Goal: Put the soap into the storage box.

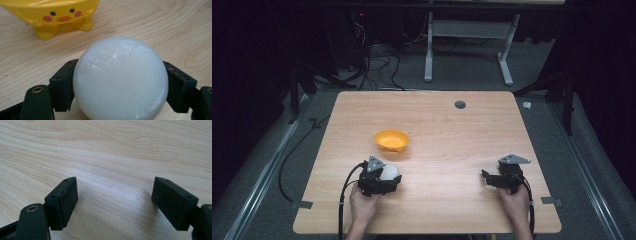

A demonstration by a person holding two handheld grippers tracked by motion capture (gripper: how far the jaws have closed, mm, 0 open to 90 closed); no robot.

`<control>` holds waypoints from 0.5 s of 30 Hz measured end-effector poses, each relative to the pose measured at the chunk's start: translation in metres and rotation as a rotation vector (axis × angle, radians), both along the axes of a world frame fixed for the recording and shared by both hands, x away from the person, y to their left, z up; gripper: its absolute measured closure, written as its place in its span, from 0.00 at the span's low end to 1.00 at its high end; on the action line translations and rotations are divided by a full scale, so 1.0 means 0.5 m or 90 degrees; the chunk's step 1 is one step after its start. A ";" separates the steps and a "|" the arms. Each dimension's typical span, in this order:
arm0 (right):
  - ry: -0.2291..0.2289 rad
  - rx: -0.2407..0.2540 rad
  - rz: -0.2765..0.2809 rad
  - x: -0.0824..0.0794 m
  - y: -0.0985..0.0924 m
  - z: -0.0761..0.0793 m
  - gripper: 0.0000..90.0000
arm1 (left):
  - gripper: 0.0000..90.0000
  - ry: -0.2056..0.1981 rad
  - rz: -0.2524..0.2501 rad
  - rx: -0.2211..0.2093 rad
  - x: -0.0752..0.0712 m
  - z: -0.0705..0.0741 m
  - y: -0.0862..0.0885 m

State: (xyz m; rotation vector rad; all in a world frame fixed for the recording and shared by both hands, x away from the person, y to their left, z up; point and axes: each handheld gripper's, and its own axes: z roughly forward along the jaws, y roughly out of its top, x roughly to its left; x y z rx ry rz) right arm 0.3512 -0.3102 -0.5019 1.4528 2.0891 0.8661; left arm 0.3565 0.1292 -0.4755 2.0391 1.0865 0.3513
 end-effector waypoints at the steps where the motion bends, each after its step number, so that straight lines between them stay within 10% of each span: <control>1: 0.000 0.000 0.000 0.000 0.000 0.000 0.24 | 0.27 -0.001 -0.001 0.000 0.000 0.002 -0.001; 15: 0.000 0.000 0.000 0.000 0.000 0.000 0.24 | 0.27 -0.008 -0.015 -0.004 0.009 0.034 0.005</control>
